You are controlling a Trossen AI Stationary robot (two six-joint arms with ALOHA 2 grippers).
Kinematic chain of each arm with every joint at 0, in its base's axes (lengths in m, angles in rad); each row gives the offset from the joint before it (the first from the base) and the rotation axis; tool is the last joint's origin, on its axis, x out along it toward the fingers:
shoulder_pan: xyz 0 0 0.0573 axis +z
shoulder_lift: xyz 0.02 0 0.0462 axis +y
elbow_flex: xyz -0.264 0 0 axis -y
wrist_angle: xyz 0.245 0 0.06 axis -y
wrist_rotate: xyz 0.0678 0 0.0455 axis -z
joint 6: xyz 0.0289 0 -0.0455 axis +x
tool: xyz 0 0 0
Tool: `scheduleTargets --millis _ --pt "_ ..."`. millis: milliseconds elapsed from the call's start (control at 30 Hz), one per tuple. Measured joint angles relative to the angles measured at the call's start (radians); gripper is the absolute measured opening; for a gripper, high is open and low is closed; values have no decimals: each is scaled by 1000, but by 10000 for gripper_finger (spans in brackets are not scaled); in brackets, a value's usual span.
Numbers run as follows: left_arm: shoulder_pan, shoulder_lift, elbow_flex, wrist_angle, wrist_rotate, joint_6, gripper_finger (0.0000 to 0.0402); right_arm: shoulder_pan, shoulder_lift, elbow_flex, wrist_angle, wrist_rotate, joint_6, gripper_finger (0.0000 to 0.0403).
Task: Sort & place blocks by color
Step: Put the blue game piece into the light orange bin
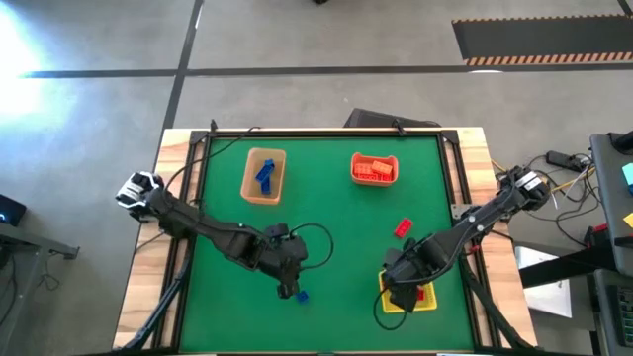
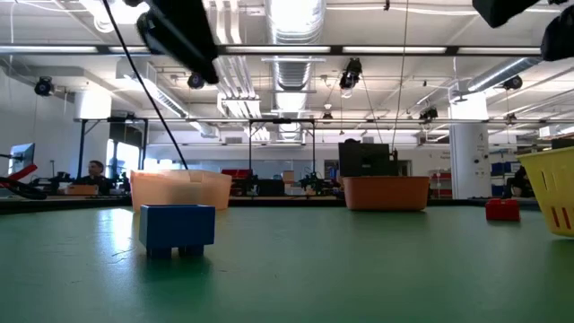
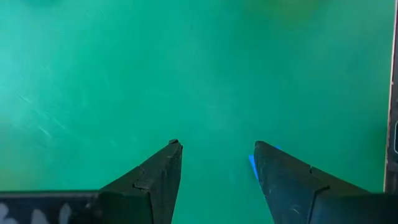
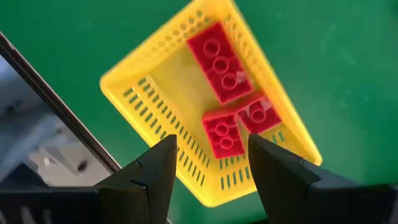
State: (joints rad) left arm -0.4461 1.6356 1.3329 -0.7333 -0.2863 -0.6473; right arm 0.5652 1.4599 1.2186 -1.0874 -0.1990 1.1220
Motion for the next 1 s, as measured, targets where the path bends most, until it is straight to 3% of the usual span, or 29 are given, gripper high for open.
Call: scheduleTargets --millis 300,533,733,1000 --pt "-72 0 -205 281 78 -229 188 0 -102 0 8 205 88 185" --pt "-106 12 -296 470 60 -264 246 0 -164 0 41 360 145 185" --pt "-143 97 -282 546 24 -240 298 0 -168 1 57 406 163 185" --pt "-150 230 -207 533 -28 -241 303 -1 -131 1 63 408 168 185"
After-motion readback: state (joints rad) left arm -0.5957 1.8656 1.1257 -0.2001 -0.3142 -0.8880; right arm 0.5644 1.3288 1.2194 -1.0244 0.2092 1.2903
